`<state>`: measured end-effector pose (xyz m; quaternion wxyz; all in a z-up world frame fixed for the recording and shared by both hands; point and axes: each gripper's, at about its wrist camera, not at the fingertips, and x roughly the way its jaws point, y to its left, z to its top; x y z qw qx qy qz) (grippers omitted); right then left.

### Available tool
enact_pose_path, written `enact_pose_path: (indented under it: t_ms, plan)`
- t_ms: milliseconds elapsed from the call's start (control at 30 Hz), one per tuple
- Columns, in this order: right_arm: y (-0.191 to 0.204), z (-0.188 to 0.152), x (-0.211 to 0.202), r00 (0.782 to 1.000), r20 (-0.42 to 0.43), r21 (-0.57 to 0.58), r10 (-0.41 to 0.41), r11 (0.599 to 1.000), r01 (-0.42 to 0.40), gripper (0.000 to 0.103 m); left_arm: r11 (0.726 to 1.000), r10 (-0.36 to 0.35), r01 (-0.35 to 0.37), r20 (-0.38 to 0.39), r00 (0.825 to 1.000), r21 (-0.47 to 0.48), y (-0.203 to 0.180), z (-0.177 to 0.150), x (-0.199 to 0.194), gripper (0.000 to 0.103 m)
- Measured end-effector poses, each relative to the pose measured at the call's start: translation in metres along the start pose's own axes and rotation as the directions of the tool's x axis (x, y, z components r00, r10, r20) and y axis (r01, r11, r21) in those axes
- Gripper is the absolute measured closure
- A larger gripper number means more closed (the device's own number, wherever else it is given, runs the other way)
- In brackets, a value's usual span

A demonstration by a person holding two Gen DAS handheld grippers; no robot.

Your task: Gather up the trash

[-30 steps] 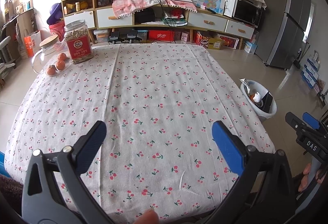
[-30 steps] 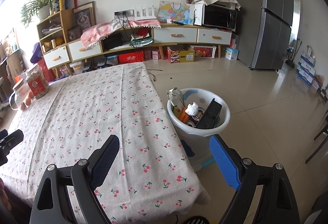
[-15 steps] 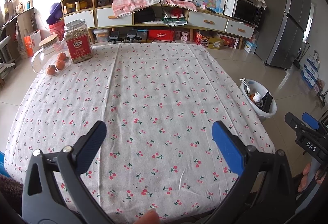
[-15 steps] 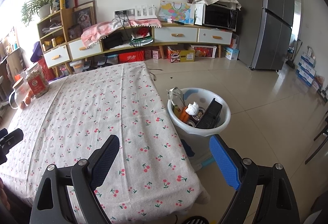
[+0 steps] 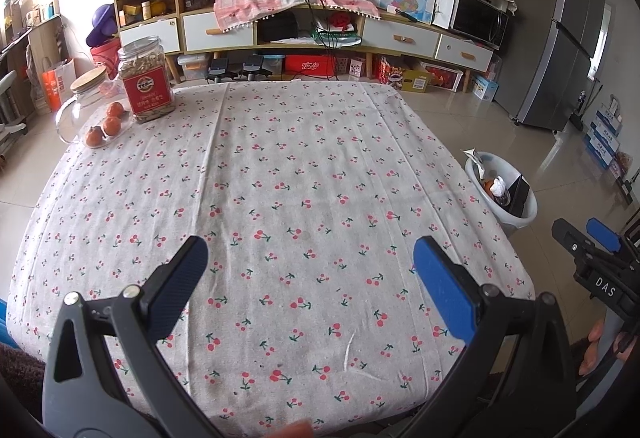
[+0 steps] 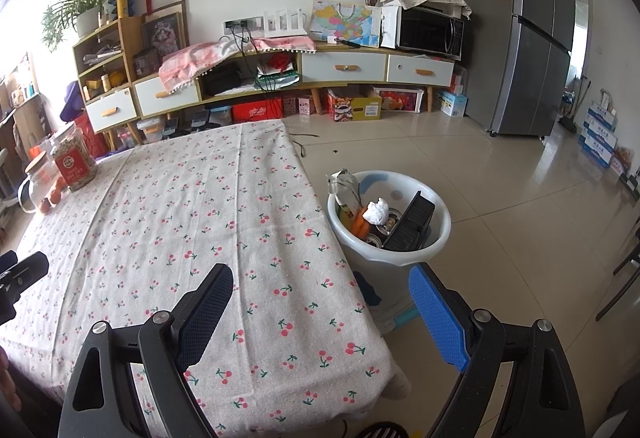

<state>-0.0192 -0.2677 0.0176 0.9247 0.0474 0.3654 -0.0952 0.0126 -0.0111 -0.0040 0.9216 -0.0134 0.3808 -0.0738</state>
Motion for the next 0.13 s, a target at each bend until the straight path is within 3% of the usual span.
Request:
enact_pose_path:
  t_ms: [133]
  plan:
    - [-0.0003,0.0025,-0.0021,1.000,0.005,0.006,0.011,1.000,-0.011,0.012,1.000,0.002,-0.002,-0.011,1.000,-0.008,0.0019,0.0048,0.0093,0.001]
